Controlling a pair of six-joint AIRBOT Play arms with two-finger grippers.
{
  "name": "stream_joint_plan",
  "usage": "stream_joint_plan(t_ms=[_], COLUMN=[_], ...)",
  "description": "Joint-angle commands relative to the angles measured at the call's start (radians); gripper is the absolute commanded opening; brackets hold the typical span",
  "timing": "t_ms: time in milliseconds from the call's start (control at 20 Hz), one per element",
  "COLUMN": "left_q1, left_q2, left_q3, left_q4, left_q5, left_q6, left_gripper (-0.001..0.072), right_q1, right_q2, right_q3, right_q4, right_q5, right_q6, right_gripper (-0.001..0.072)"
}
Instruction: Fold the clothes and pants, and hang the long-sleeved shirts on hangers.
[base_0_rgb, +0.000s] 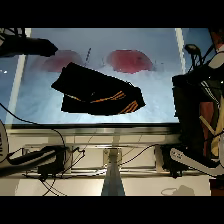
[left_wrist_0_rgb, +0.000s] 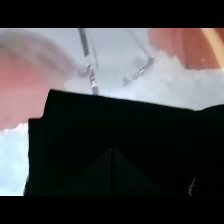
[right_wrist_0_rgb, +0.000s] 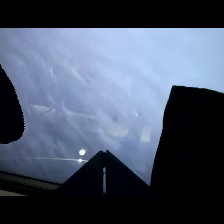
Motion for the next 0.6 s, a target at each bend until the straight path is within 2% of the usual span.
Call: stream_joint_plan(t_ms=[0, 50, 150, 250, 400, 500, 550], left_q1=[0.053, 0.074, 0.135, 0.224, 0.363, 0.446, 0.476], left_q2=[0.0, 0.0, 0.002, 0.015, 0.078, 0.136, 0.163], left_q3=[-0.078, -0.112, -0.186, -0.271, -0.416, -0.508, -0.544], left_q4=[0.098, 0.096, 0.115, 0.099, 0.044, 0.042, 0.043], left_q5=[-0.111, -0.161, -0.245, -0.282, -0.285, -0.288, -0.288], left_q6=[-0.003, -0.002, -0.016, -0.038, -0.036, -0.005, 0.021], left_gripper=[0.0019, 0.0019, 0.0018, 0.0019, 0.0019, 0.002, 0.002], right_q1=[-0.029, -0.027, -0.027, -0.027, -0.027, -0.027, -0.027], right_q2=[0.0, 0.0, 0.0, -0.001, -0.037, -0.102, -0.144], right_q3=[-0.085, -0.085, -0.086, -0.086, -0.103, -0.148, -0.171], right_q4=[0.066, 0.079, 0.088, 0.091, 0.19, 0.314, 0.38], right_q5=[-0.113, -0.154, -0.167, -0.169, -0.143, -0.071, -0.022], right_q6=[0.058, 0.06, 0.055, -0.022, -0.088, -0.143, -0.192], right_gripper=[0.0095, 0.0124, 0.0111, 0.0106, 0.0094, 0.0095, 0.0172])
